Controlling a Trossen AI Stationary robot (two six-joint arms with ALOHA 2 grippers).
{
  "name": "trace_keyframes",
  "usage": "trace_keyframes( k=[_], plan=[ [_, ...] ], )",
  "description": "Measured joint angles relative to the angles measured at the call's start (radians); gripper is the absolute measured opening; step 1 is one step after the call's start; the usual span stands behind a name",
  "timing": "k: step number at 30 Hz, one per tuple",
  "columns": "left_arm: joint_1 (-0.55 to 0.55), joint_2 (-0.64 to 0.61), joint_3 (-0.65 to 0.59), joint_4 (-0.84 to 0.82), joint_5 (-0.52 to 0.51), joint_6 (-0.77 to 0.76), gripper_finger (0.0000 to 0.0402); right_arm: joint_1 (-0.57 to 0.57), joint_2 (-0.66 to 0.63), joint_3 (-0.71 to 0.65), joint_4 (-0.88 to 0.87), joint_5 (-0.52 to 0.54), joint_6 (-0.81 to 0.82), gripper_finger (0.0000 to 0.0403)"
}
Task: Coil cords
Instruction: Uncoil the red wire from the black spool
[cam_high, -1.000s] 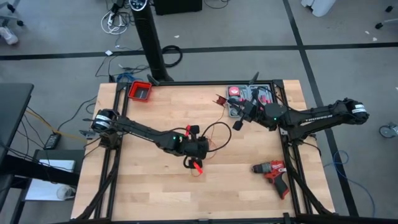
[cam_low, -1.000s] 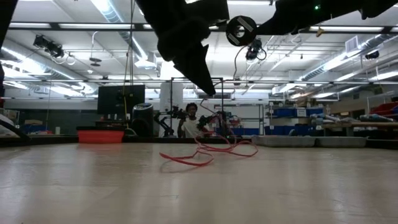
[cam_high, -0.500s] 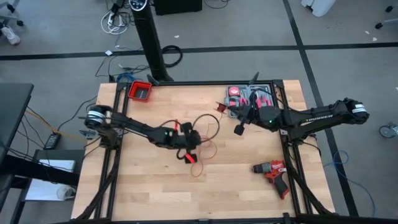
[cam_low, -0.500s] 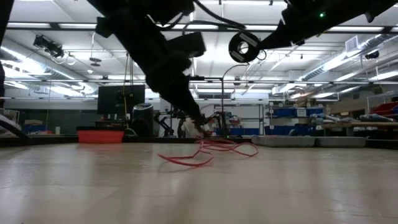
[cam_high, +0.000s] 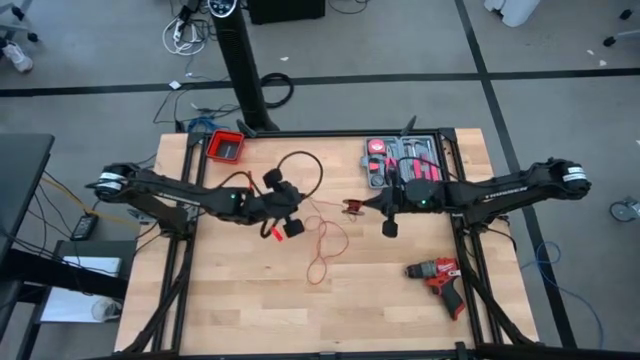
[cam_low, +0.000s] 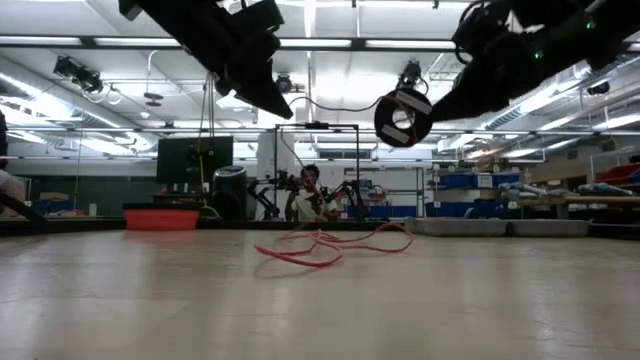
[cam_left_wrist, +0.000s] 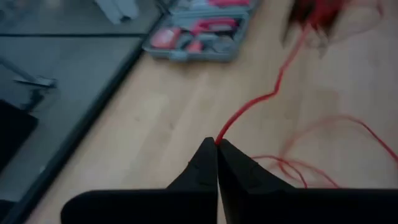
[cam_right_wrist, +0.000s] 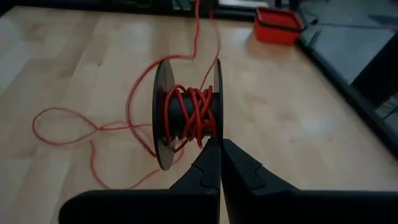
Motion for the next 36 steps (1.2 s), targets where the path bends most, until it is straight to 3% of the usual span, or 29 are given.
trace_keyframes(
  k=[4, 10, 14, 23, 36],
  plan=[
    [0.000, -0.003, 0.013, 0.000, -0.022, 0.037, 0.0043, -0.037, -0.001, -0.031, 0.010, -0.060, 0.008, 0.0000],
    [0.000, -0.002, 0.053, -0.016, -0.049, 0.053, 0.0125, -0.049, -0.001, -0.033, 0.011, -0.063, -0.004, 0.0000],
    [0.000, -0.002, 0.109, -0.023, -0.046, 0.081, 0.0155, -0.049, -0.001, -0.033, 0.010, -0.059, 0.000, 0.0000],
    [-0.001, 0.008, 0.130, 0.131, 0.062, 0.041, 0.0160, -0.007, -0.002, -0.033, 0.059, 0.042, -0.054, 0.0000],
    [-0.002, 0.146, 0.130, 0.247, 0.075, 0.069, 0.0161, 0.063, -0.005, -0.033, 0.162, 0.188, -0.134, 0.0000]
  ],
)
